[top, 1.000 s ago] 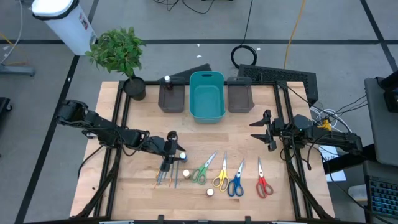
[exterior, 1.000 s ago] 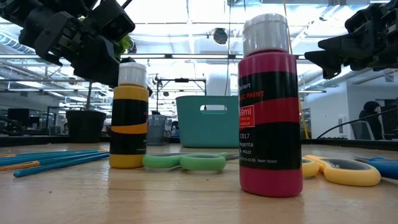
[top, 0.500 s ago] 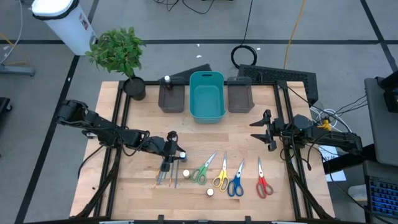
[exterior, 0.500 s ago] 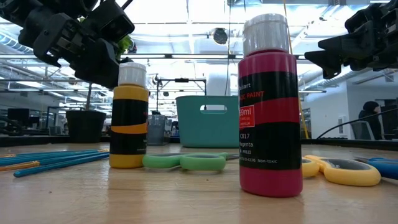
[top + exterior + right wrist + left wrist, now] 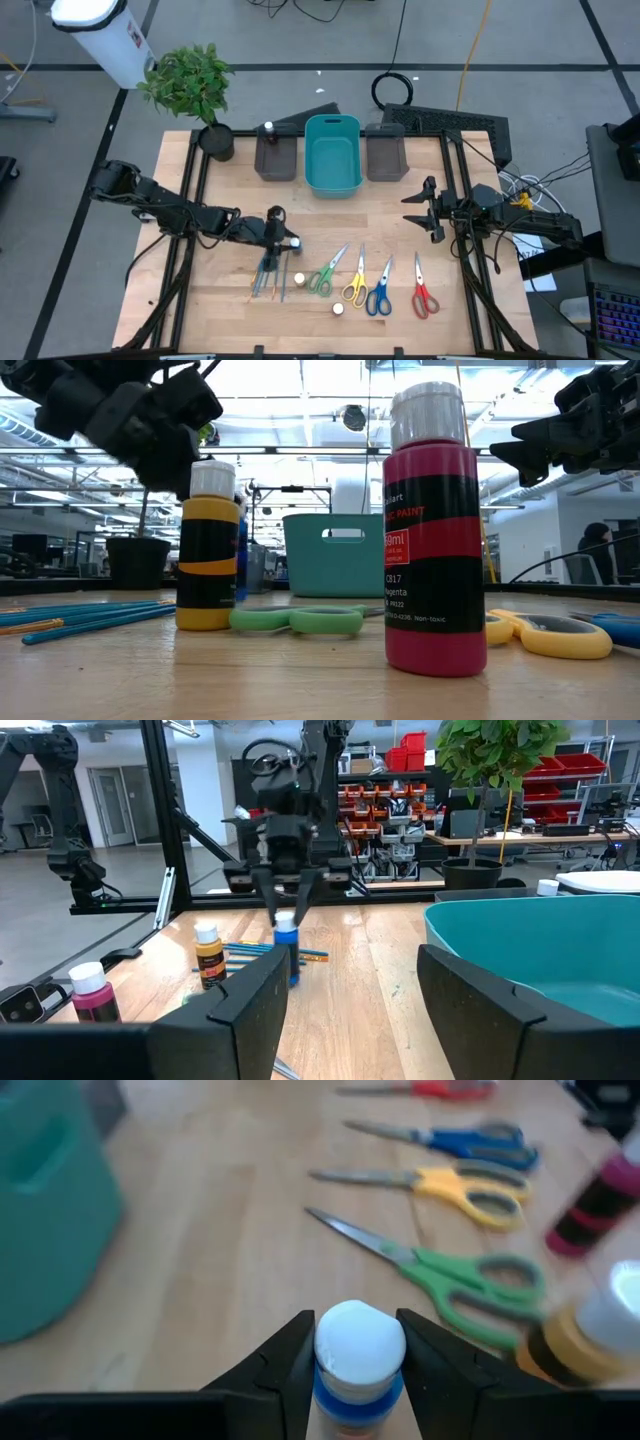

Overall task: Pick & Place Paint Supplies
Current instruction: Put the blue paint bottle into the left black bin

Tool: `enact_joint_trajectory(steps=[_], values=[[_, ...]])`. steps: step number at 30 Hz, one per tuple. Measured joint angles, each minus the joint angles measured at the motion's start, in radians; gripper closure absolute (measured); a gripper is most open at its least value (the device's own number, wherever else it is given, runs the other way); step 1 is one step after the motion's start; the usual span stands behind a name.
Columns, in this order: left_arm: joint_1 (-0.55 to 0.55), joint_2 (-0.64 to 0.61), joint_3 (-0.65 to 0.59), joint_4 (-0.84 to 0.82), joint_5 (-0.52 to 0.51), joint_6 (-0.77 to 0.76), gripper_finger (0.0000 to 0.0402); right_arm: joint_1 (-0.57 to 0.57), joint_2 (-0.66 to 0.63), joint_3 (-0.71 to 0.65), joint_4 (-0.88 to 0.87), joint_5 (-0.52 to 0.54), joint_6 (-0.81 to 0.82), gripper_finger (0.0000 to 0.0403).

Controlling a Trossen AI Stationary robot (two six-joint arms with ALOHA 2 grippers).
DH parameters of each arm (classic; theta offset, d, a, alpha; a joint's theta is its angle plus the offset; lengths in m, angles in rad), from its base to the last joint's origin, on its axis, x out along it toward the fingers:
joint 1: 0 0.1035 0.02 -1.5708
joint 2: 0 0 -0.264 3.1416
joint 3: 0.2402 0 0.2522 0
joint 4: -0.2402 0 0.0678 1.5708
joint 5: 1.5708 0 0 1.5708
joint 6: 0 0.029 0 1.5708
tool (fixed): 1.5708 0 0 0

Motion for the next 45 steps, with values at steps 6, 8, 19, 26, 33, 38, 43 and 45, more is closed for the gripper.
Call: enact_joint_trajectory(steps=[6, 8, 19, 26, 33, 38, 43, 45], values=[[0.061, -0.071, 0.007, -0.027, -0.031, -0.062, 0.0265, 0.0, 0.0, 0.0, 0.0, 0.0, 0.0, 0.019], [0.08, -0.106, 0.018, -0.064, -0.041, -0.07, 0.0265, 0.0, 0.0, 0.0, 0.0, 0.0, 0.0, 0.019], [0.209, -0.254, 0.127, -0.29, -0.184, -0.047, 0.0266, 0.0, 0.0, 0.0, 0.0, 0.0, 0.0, 0.019], [0.345, -0.258, 0.19, -0.3, -0.227, -0.01, 0.0266, 0.0, 0.0, 0.0, 0.0, 0.0, 0.0, 0.019], [0.517, -0.249, 0.198, -0.286, -0.228, 0.017, 0.0266, 0.0, 0.0, 0.0, 0.0, 0.0, 0.0, 0.019], [0.631, -0.227, 0.198, -0.269, -0.226, 0.018, 0.0266, 0.0, 0.0, 0.0, 0.0, 0.0, 0.0, 0.019], [0.725, -0.17, 0.198, -0.21, -0.146, 0.016, 0.0266, 0.0, 0.0, 0.0, 0.0, 0.0, 0.0, 0.019], [0.749, -0.133, 0.198, -0.174, -0.124, 0.018, 0.0266, 0.0, 0.0, 0.0, 0.0, 0.0, 0.0, 0.019]])
